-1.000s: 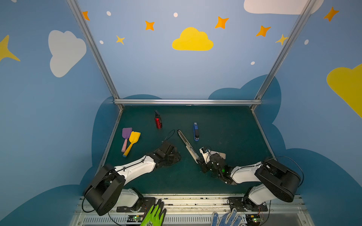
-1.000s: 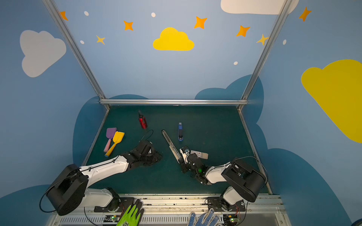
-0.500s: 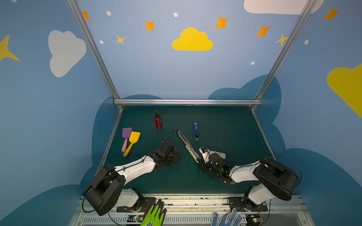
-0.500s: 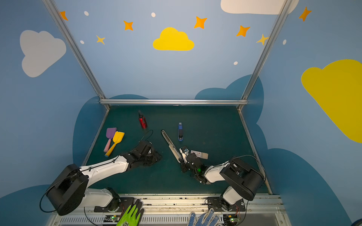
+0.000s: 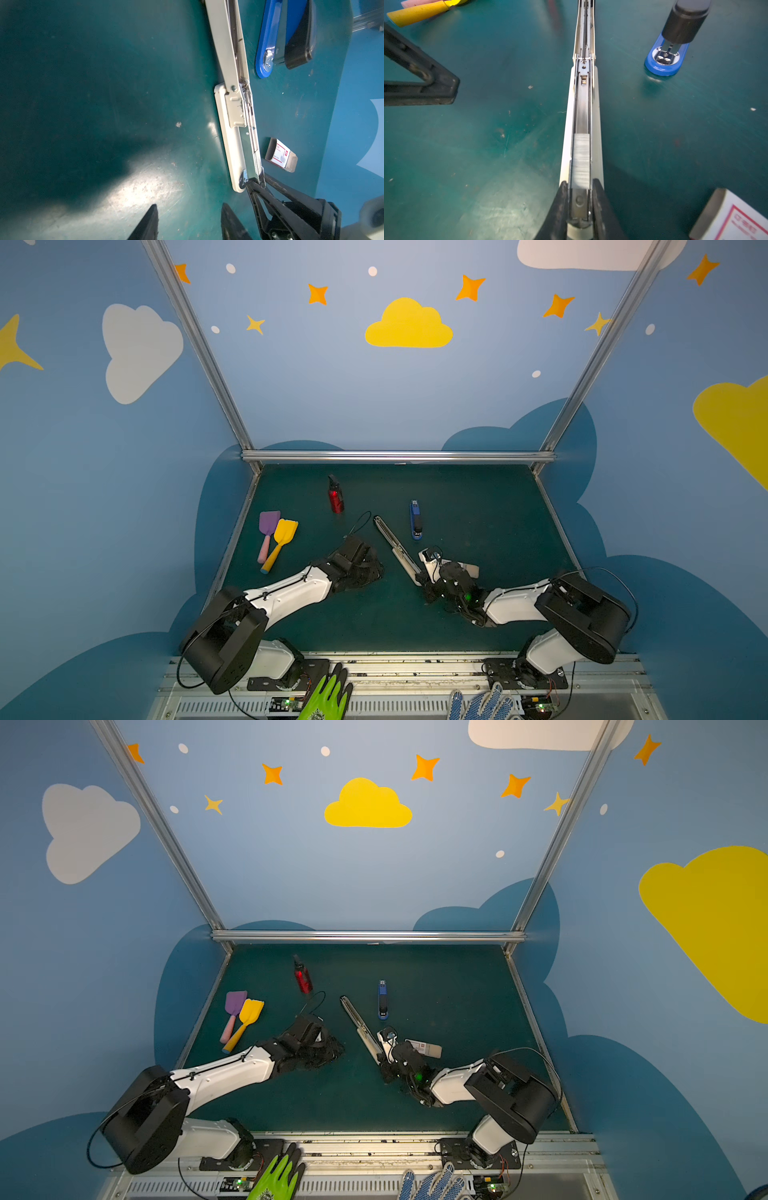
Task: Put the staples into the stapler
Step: 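Grip the stapler base with the right gripper while the left reaches toward it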
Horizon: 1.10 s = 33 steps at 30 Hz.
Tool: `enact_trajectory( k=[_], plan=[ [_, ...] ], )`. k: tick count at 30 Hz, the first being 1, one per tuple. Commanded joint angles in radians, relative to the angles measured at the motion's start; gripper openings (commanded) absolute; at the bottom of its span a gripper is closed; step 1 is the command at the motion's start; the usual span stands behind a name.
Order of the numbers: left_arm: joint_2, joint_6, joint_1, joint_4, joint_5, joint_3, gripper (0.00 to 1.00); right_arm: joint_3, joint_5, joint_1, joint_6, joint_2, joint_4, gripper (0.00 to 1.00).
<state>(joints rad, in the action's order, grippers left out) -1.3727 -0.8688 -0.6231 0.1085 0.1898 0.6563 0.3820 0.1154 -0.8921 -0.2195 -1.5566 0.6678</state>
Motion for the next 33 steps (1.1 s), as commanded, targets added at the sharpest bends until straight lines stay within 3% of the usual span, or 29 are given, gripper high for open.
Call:
enact_trajectory(
  k=[1, 6, 9, 15, 24, 33],
  plan=[
    [0.013, 0.01, 0.008, 0.019, -0.014, -0.005, 0.5, 0.017, -0.01, -0.008, 0.007, -0.02, -0.042, 0.18],
    [0.012, -0.001, 0.039, 0.013, -0.017, -0.008, 0.5, 0.032, -0.007, -0.022, 0.021, -0.022, -0.078, 0.0],
    [0.001, -0.023, 0.084, -0.017, -0.015, -0.012, 0.52, 0.037, 0.009, -0.034, 0.034, -0.01, -0.102, 0.0],
    [-0.069, -0.083, 0.168, -0.243, -0.004, -0.029, 0.68, 0.038, 0.019, -0.058, 0.04, -0.01, -0.111, 0.0],
    [-0.327, -0.223, 0.253, -0.643, 0.135, -0.015, 0.7, 0.034, 0.014, -0.088, 0.044, -0.001, -0.112, 0.0],
    [-0.57, -0.376, 0.257, -1.028, 0.218, -0.039, 0.7, 0.037, 0.008, -0.093, 0.052, 0.005, -0.116, 0.0]
  ],
)
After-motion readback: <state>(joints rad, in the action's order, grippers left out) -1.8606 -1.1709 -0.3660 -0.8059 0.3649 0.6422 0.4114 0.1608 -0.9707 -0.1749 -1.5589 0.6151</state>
